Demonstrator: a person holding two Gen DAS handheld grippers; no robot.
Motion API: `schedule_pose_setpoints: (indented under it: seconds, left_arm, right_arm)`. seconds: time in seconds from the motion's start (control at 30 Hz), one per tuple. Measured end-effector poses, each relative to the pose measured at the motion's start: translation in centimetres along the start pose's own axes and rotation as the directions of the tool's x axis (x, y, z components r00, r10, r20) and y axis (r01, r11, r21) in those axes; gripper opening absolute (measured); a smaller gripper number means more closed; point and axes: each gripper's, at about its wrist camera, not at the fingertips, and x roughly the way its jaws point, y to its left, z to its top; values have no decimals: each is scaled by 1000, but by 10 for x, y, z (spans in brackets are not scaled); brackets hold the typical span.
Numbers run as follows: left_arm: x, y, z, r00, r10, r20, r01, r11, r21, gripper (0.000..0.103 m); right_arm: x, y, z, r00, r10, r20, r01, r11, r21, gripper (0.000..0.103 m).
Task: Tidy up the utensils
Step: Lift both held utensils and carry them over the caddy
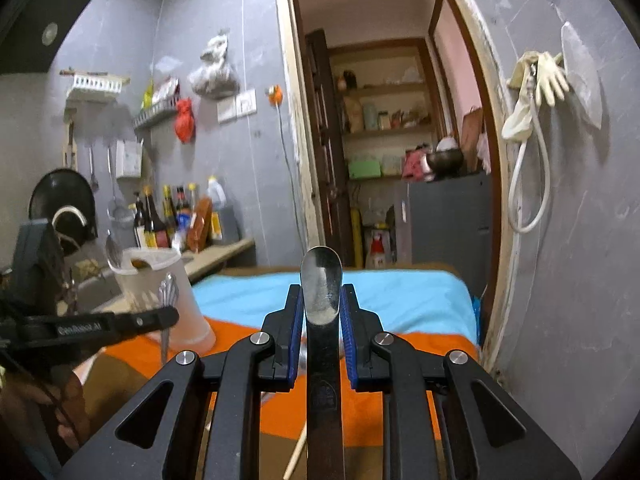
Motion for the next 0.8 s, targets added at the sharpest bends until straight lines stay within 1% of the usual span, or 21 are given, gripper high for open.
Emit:
schedule_pose_setpoints:
  seconds: [0.1,0.27,0.5,0.63,0.7,0.8]
  left_arm:
    - [-7,-4,12,1000,-7,24,7,1000,16,0]
    - [-23,-10,40,997,-2,78,-2,998,56,0]
    - [-54,-9,88,984,35,174,-52,994,95,0]
    - [-76,4,118,971,73,227,-96,991,92,0]
    - [-87,14,134,961,105,254,-131,988,86,0]
    - [-101,31,153,942,159,295,-188,979,73,0]
  right_arm:
    - [-4,5,12,999,12,42,-13,1000,10,15]
    - [1,21,39,992,57,109,-61,998,30,15]
    - [21,52,74,976,145,163,-152,988,32,15]
    - [39,72,94,959,202,198,-214,976,42,16]
    - [50,82,102,949,227,218,-242,969,45,16]
    - [68,96,110,931,269,245,-292,954,61,16]
